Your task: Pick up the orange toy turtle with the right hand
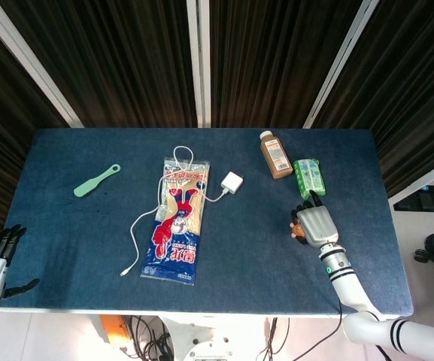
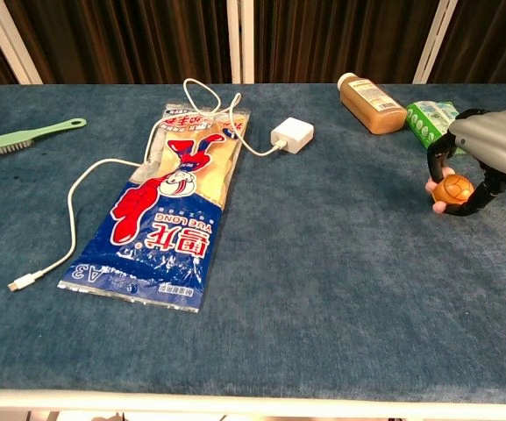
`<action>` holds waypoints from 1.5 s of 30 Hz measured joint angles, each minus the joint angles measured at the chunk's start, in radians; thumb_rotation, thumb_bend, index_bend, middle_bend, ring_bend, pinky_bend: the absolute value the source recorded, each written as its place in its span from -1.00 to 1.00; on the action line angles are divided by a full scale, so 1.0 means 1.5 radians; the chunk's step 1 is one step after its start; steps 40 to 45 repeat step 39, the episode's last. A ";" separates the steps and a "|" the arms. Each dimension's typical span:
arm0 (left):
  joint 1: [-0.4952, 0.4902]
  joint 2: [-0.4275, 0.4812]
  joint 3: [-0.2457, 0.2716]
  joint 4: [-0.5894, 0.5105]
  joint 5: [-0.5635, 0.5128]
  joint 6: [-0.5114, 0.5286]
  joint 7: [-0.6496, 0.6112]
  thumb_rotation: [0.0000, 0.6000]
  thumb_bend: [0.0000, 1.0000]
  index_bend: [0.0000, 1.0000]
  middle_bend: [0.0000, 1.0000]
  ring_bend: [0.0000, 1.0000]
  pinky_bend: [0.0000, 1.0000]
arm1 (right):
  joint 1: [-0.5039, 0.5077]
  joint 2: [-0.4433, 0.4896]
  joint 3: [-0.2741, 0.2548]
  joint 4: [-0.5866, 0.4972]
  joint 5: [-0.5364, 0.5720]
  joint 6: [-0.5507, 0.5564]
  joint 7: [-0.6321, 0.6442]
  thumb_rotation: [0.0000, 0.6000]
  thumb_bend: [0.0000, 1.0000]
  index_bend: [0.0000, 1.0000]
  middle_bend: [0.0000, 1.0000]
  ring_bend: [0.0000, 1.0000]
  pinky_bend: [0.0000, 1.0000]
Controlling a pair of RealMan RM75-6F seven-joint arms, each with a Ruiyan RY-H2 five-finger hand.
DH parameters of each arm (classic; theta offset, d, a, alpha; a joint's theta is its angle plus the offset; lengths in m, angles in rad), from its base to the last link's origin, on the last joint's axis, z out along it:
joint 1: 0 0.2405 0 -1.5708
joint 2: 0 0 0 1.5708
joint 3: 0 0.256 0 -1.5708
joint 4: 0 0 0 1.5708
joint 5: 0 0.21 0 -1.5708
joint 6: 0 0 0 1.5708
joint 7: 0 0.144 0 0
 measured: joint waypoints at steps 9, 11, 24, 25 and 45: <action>0.000 0.002 0.000 -0.003 0.002 0.002 0.002 1.00 -0.83 -1.00 -1.00 -1.00 -0.96 | -0.007 -0.003 -0.002 0.014 -0.021 -0.010 0.025 1.00 -0.81 0.41 0.35 -0.48 -1.00; 0.000 0.002 0.000 -0.004 0.003 0.002 0.002 1.00 -0.83 -1.00 -1.00 -1.00 -0.96 | -0.006 0.006 -0.006 0.007 -0.022 -0.023 0.029 1.00 -0.94 0.04 0.03 -0.68 -1.00; -0.001 0.005 -0.002 -0.010 0.000 0.002 0.007 1.00 -0.83 -1.00 -1.00 -1.00 -0.96 | -0.011 0.077 -0.002 -0.065 -0.022 -0.044 0.069 1.00 -1.00 -1.00 -1.00 -1.00 -1.00; -0.001 0.006 -0.002 -0.011 0.000 0.003 0.008 1.00 -0.83 -1.00 -1.00 -1.00 -0.96 | -0.014 0.081 -0.003 -0.070 -0.027 -0.038 0.073 1.00 -1.00 -1.00 -1.00 -1.00 -1.00; -0.002 0.021 -0.005 -0.019 -0.006 -0.005 0.015 1.00 -0.83 -1.00 -1.00 -1.00 -0.96 | -0.200 0.181 -0.074 -0.090 -0.164 0.227 0.202 1.00 -1.00 -1.00 -1.00 -1.00 -1.00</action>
